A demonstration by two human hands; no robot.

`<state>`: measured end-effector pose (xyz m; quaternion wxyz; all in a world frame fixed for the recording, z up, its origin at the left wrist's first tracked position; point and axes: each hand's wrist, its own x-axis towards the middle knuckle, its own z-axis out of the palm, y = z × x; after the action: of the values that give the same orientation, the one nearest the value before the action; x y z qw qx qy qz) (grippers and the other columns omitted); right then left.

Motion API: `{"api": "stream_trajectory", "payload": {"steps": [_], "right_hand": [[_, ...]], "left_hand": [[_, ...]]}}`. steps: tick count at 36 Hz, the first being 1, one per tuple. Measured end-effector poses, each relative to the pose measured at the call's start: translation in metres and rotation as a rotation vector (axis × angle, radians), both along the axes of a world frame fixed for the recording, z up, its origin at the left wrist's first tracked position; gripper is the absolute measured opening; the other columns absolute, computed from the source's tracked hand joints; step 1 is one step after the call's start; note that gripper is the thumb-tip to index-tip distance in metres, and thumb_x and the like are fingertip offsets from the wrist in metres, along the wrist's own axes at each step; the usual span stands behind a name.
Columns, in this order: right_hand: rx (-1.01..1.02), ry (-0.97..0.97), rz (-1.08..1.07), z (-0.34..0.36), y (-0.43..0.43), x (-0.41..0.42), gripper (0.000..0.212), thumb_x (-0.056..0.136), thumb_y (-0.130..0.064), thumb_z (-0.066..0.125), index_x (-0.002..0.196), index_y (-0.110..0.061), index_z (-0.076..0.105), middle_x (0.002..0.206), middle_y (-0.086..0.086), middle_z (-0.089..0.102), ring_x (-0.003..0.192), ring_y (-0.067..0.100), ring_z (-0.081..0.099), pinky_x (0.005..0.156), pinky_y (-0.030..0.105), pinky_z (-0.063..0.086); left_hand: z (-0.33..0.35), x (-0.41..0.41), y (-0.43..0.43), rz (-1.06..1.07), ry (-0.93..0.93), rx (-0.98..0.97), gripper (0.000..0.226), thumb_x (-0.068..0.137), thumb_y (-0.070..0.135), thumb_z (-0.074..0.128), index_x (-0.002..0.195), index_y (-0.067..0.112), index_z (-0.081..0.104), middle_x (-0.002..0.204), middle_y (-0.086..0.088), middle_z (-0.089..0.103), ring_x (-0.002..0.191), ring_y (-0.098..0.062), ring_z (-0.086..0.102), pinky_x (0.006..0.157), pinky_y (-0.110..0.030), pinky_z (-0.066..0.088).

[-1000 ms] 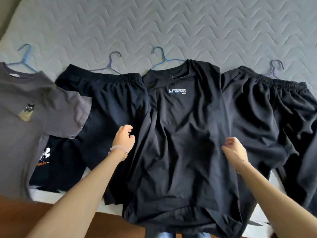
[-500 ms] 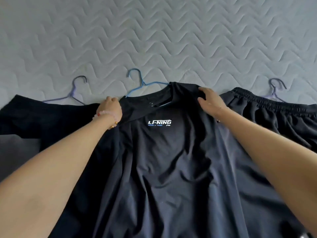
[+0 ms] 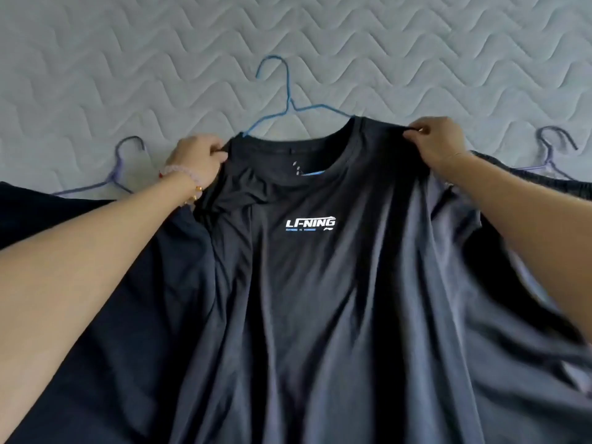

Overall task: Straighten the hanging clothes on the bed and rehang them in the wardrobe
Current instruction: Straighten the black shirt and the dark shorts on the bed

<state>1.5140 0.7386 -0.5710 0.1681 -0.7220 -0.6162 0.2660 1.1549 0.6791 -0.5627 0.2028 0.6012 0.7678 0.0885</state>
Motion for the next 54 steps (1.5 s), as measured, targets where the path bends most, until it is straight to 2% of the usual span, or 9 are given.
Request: {"api": "stream_trajectory", "payload": {"steps": [10,13,18,24,30,34,38,42,54], "right_hand": [[0.083,0.119,-0.302,0.04,0.053,0.051,0.023,0.08,-0.026,0.063,0.099,-0.017,0.071,0.061,-0.002,0.063,0.041,0.01,0.05,0.034,0.015,0.038],[0.054,0.24,-0.388,0.042,0.067,0.046,0.016,0.076,-0.023,0.063,0.09,-0.021,0.07,0.049,-0.005,0.061,0.025,0.004,0.05,0.029,0.017,0.044],[-0.034,0.432,-0.405,0.027,0.074,0.027,0.011,0.087,-0.006,0.053,0.095,-0.014,0.058,0.029,-0.001,0.053,0.029,0.009,0.057,0.041,0.026,0.055],[-0.074,0.486,-0.41,0.001,0.085,0.019,0.018,0.091,-0.012,0.05,0.107,-0.017,0.057,0.064,0.003,0.068,0.036,0.004,0.059,0.051,0.019,0.056],[-0.251,0.512,-0.07,-0.024,0.079,0.019,0.053,0.086,0.0,0.055,0.134,-0.022,0.05,0.146,0.002,0.042,0.13,0.004,0.04,0.11,0.021,0.031],[-0.128,0.625,-0.161,-0.018,0.066,0.027,0.064,0.086,0.007,0.052,0.144,-0.016,0.034,0.15,0.002,0.037,0.129,0.009,0.043,0.107,0.025,0.038],[-0.028,0.629,-0.238,-0.004,0.024,0.039,0.046,0.085,0.005,0.05,0.128,-0.014,0.051,0.112,0.001,0.061,0.082,0.007,0.063,0.078,0.021,0.054],[-0.015,0.559,-0.297,-0.007,-0.047,0.057,0.029,0.087,-0.002,0.053,0.112,-0.017,0.055,0.083,-0.005,0.061,0.058,-0.003,0.061,0.06,0.011,0.05],[-0.332,0.457,-0.38,-0.022,-0.225,0.056,0.017,0.084,-0.019,0.067,0.097,-0.008,0.065,0.089,0.006,0.071,0.067,0.006,0.067,0.058,0.015,0.053]], "left_hand": [[0.047,0.057,0.107,0.115,0.029,0.358,0.026,0.093,0.026,0.048,0.11,0.015,0.064,0.128,-0.013,0.051,0.12,-0.03,0.046,0.094,-0.03,0.038],[0.048,0.057,0.128,0.268,-0.018,0.384,0.03,0.091,0.022,0.045,0.117,0.016,0.059,0.113,0.0,0.061,0.103,-0.021,0.055,0.064,-0.012,0.034],[0.031,0.059,0.131,0.251,0.095,0.332,0.021,0.095,0.016,0.043,0.104,0.016,0.062,0.123,-0.017,0.057,0.112,-0.034,0.056,0.081,-0.034,0.042],[-0.01,0.044,0.141,0.254,-0.146,0.187,0.032,0.094,0.015,0.035,0.121,0.009,0.051,0.123,-0.013,0.062,0.117,-0.027,0.054,0.093,-0.029,0.041],[-0.032,0.041,0.136,0.07,-0.168,-0.128,0.08,0.09,0.012,0.054,0.15,0.017,0.001,0.155,-0.011,0.023,0.139,-0.029,0.029,0.109,-0.033,0.027],[-0.039,0.025,0.113,0.134,-0.31,0.047,0.075,0.085,-0.001,0.047,0.149,0.022,0.015,0.148,-0.004,0.038,0.136,-0.017,0.036,0.104,-0.017,0.03],[-0.045,0.0,0.071,0.281,-0.179,0.194,0.056,0.08,0.005,0.051,0.135,0.011,0.038,0.135,-0.012,0.047,0.121,-0.029,0.049,0.105,-0.034,0.039],[-0.046,-0.027,0.027,0.417,0.149,-0.235,0.054,0.078,0.023,0.061,0.125,0.001,0.047,0.132,-0.023,0.047,0.118,-0.038,0.049,0.098,-0.042,0.042],[0.005,-0.041,-0.005,0.05,-0.102,-0.541,0.02,0.086,0.009,0.06,0.069,0.0,0.062,0.07,-0.012,0.062,0.069,-0.021,0.058,0.063,-0.024,0.038]]}}
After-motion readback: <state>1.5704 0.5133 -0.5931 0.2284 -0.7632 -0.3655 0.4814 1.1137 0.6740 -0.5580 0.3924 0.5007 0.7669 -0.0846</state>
